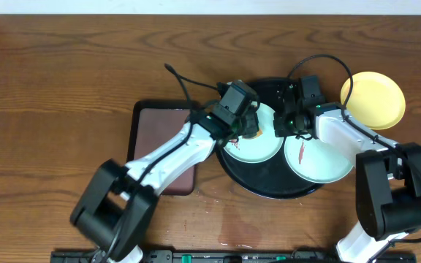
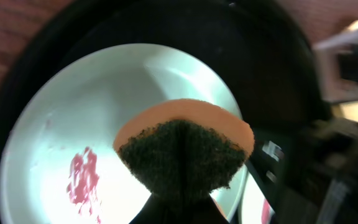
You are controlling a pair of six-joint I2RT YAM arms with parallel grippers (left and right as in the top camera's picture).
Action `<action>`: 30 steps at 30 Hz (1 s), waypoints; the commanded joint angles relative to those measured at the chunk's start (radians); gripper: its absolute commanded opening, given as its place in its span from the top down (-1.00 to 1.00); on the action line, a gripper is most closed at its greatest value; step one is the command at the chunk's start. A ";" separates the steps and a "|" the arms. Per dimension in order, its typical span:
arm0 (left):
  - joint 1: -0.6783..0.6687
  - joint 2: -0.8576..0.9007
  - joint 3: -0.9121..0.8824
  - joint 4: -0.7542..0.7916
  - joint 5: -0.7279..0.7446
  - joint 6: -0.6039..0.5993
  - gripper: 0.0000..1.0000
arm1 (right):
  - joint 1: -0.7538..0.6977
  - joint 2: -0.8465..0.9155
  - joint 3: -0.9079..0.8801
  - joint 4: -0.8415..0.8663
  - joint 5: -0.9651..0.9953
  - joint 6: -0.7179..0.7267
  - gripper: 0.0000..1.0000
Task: Clean dirty plates on tray and stack at the side
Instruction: 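Scrub the upper pale green plate with the sponge in the left gripper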
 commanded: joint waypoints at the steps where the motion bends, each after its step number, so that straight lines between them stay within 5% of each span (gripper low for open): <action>1: 0.000 0.051 -0.007 0.022 -0.011 -0.077 0.85 | 0.003 0.014 -0.006 -0.002 0.022 0.004 0.98; 18: 0.001 0.251 -0.007 0.079 -0.016 -0.078 0.85 | 0.003 0.014 -0.006 -0.002 0.023 0.004 0.98; 30: 0.080 0.153 -0.006 -0.181 -0.248 -0.047 0.85 | 0.003 0.014 -0.006 -0.002 0.023 0.004 0.98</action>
